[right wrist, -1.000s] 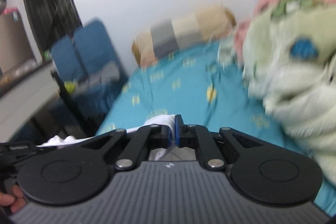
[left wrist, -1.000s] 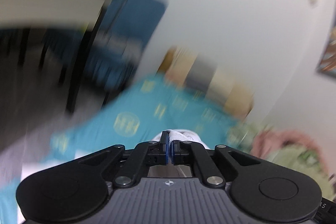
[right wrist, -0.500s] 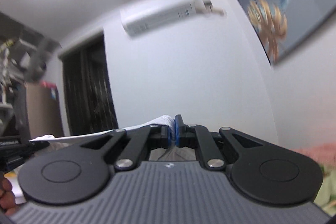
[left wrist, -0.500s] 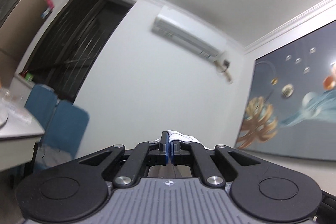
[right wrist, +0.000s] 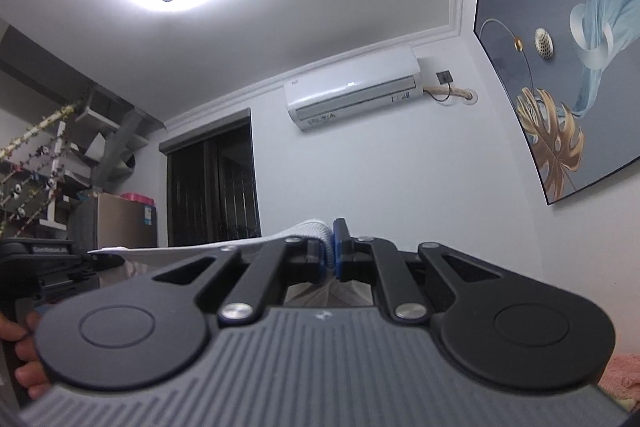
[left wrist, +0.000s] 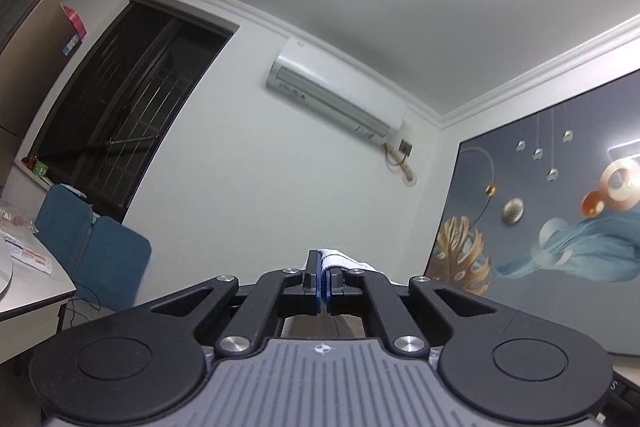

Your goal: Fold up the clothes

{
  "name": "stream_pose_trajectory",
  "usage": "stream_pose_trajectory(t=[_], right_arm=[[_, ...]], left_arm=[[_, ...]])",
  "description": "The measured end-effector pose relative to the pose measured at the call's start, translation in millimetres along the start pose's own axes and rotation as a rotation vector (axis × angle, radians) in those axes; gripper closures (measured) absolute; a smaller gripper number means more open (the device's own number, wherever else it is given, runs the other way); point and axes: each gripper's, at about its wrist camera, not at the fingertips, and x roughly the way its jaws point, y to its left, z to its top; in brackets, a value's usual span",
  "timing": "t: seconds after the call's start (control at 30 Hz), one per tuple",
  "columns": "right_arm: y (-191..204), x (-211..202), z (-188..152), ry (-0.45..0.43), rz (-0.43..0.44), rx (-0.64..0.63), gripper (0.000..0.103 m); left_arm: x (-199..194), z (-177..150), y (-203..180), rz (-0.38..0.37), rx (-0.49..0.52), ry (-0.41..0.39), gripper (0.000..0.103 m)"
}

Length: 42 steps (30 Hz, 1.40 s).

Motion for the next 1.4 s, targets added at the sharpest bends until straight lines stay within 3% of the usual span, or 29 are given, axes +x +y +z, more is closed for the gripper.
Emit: stream_pose_trajectory(t=[0.13,0.3,0.47,0.67,0.8,0.9,1.03,1.1,1.13,1.17,1.2,1.27,1.4], right_arm=[[-24.8,65.4,-37.7,0.107,-0.04,0.007,0.095],[-67.7,165.7,-136.4,0.267,-0.127,-0.02,0.095],[-119.7,263.6,-283.0,0.414,-0.207,-0.019,0.095],[-191.4,367.2,-489.6,0.561,-0.273,-0.002,0.095],[-227.5,409.9,-609.0,0.692,-0.292,0.015,0.095],[-252.6,438.3,-689.2,0.788,-0.3,0.029,0.095],[-269.8,452.1,-731.5,0.877,-0.294,0.069,0.092],[-278.4,457.5,-741.2,0.926,-0.288,0.109,0.087],[-282.8,459.1,-742.4,0.956,-0.287,0.131,0.077],[-285.5,459.3,-743.4,0.98,-0.286,0.15,0.065],[-285.4,457.0,-741.9,0.991,-0.278,0.161,0.059],[-282.0,450.0,-733.8,0.996,-0.254,0.171,0.033],[-270.1,429.7,-701.6,0.993,-0.223,0.189,0.03]], left_arm=[[79.6,-40.2,44.1,0.05,0.003,0.094,0.101],[202.1,-134.1,109.9,0.131,0.017,0.214,0.101],[328.5,-272.2,198.7,0.227,-0.011,0.345,0.1],[464.3,-457.6,308.8,0.334,-0.002,0.516,0.1],[517.5,-569.0,373.5,0.396,0.014,0.641,0.1],[538.1,-627.8,411.8,0.427,0.022,0.712,0.099],[556.2,-665.4,441.3,0.448,0.018,0.793,0.098],[557.1,-671.3,442.9,0.445,0.024,0.819,0.091],[555.4,-670.3,441.4,0.437,0.029,0.828,0.089],[553.7,-669.3,440.0,0.429,0.034,0.838,0.076],[552.0,-667.1,437.5,0.421,0.044,0.85,0.051],[546.1,-657.3,429.0,0.417,0.084,0.87,0.026],[514.6,-619.8,406.2,0.403,0.115,0.866,0.019]])
